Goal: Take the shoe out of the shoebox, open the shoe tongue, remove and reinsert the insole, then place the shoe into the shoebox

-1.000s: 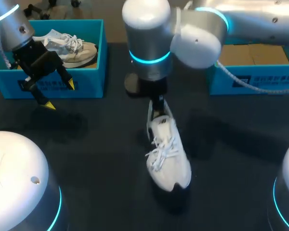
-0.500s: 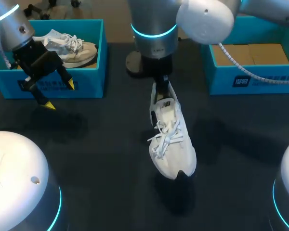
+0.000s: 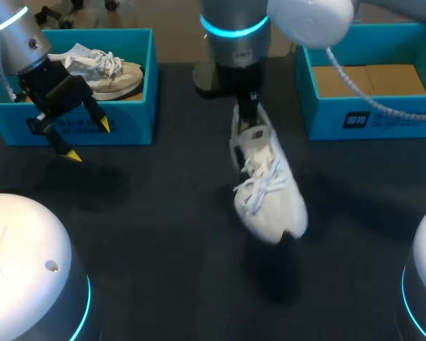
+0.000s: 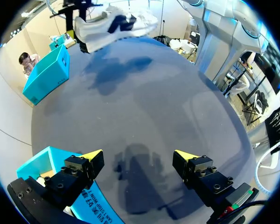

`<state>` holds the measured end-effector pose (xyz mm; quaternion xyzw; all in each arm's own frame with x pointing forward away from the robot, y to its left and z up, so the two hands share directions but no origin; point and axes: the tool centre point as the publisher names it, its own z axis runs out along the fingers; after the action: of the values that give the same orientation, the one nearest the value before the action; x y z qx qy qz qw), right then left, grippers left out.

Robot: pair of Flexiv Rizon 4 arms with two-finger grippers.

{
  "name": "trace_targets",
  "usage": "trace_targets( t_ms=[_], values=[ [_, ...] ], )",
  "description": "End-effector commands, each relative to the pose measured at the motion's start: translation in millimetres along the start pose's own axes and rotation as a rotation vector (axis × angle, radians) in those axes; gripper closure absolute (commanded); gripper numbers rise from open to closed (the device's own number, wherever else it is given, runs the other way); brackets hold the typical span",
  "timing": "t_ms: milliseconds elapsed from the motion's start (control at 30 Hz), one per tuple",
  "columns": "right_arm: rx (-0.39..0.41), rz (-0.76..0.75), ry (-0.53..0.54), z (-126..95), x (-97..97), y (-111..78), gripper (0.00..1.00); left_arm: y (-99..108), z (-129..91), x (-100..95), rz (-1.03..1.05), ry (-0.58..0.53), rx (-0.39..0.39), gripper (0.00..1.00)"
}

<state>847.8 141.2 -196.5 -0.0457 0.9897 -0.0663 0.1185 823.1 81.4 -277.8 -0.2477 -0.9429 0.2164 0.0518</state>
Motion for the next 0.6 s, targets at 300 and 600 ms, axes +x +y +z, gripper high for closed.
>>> trace_targets(
  t_ms=[300,600],
  values=[
    [-0.025,-0.029,-0.015,-12.9,-68.9,-73.6,1.0,-0.6,-0.7,0.7,-0.001,0.001,-0.004,0.0],
    [-0.072,-0.052,-0.02,-2.9,-103.8,-86.2,1.0,-0.6,-0.7,0.7,-0.001,0.001,-0.004,0.0]
  ],
)
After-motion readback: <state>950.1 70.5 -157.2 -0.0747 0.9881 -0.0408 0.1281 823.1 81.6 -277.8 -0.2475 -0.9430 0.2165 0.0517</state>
